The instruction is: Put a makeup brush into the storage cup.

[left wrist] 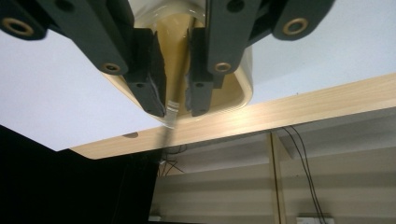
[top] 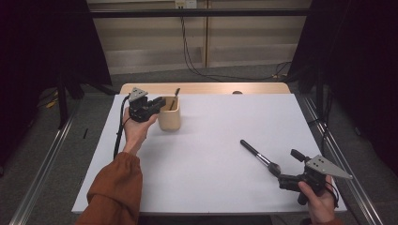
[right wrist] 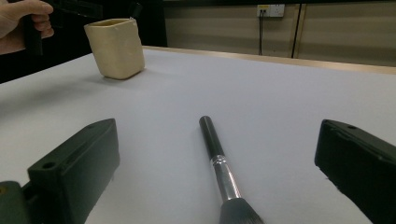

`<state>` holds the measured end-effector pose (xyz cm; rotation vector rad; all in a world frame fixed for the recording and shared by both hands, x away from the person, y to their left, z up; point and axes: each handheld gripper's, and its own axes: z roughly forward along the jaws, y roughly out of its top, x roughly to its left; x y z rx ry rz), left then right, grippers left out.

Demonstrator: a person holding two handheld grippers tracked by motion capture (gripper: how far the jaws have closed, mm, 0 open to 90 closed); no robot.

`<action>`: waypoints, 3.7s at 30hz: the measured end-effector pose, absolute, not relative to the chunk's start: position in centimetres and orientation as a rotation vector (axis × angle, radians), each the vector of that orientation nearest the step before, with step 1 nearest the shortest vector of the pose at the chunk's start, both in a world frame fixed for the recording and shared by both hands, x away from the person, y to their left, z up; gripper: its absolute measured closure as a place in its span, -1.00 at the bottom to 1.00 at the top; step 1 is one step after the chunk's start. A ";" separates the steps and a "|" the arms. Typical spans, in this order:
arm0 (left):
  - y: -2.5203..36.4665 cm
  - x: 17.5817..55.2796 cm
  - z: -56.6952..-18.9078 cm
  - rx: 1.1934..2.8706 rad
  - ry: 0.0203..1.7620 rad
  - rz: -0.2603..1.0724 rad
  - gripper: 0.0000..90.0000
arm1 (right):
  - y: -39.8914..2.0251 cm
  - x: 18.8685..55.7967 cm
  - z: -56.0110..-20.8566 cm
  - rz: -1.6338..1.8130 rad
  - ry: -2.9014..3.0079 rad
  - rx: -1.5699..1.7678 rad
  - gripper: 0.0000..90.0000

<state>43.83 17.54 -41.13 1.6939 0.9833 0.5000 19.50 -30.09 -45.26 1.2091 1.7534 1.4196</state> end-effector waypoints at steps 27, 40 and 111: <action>19.4 41.8 -40.5 1.688 0.919 0.453 -0.89 | -30.1 19.5 -45.3 1.417 1.754 1.211 -1.00; 20.1 40.1 -40.4 1.629 0.882 0.484 -0.84 | -30.2 19.3 -45.2 1.412 1.748 1.218 -1.00; 25.9 25.0 -44.5 1.648 0.897 0.624 -0.93 | -30.1 19.2 -45.2 1.408 1.734 1.224 -1.00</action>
